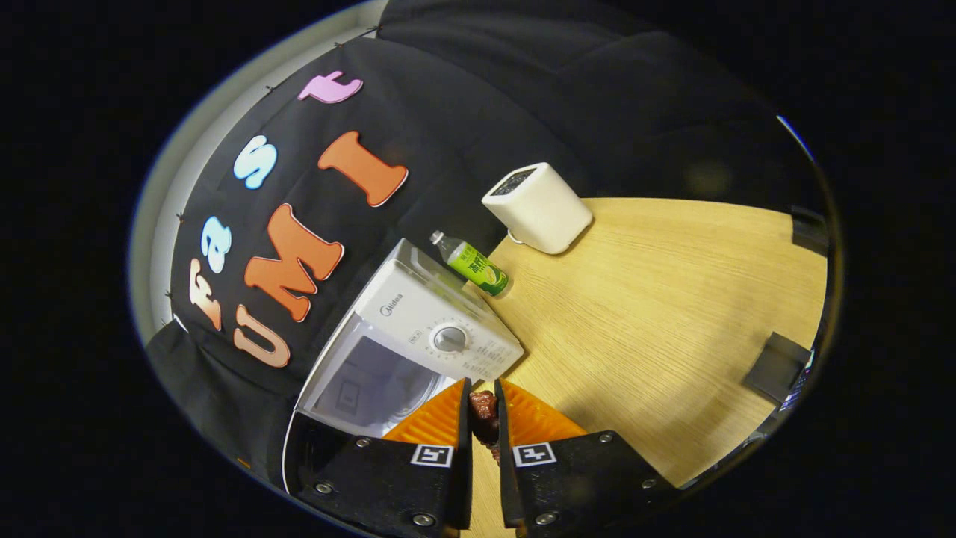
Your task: Open the microwave oven with the left hand, put the food in, and close the microwave oven.
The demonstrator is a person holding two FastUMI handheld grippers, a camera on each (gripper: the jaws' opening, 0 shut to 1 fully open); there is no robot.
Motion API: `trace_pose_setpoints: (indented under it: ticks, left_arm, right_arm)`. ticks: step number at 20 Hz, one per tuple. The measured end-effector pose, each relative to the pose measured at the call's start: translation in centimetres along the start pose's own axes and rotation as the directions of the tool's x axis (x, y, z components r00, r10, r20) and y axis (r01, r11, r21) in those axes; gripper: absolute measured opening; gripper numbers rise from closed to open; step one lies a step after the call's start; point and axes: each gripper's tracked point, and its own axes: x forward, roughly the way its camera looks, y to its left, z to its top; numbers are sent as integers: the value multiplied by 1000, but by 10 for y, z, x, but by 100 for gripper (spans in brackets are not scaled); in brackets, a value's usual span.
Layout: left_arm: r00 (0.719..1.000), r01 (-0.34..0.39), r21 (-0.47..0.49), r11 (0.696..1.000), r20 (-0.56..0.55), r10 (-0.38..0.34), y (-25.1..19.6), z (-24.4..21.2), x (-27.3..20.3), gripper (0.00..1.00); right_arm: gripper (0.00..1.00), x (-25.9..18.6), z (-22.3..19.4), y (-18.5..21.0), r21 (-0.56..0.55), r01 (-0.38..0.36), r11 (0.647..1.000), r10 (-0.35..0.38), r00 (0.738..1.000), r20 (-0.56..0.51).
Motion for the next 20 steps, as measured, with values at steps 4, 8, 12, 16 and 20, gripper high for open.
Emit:
trace_pose_setpoints:
  ticks: [4, 8, 12, 16, 20]
  left_arm:
    - [1000, -18, -5, 1000, 9, 18, 9, -2, 3, 98]
    - [1000, -29, -37, 999, 9, 29, 16, -1, 8, 98]
    - [999, -32, -32, 999, 1, 32, 22, -3, 12, 100]
    - [999, -40, -31, 999, 2, 40, 33, 0, 14, 100]
    - [999, -45, -29, 999, 10, 46, 42, 7, 16, 100]
  right_arm:
    - [15, 11, -1, 42, 37, -60, 998, 61, 998, -21]
    - [15, 25, -14, 92, 79, -139, 987, 142, 989, -34]
    - [15, 45, -36, 131, 114, -182, 977, 190, 980, -61]
    - [15, 65, -55, 163, 119, -208, 971, 219, 972, -83]
    - [15, 80, -72, 185, 145, -214, 966, 229, 969, -91]
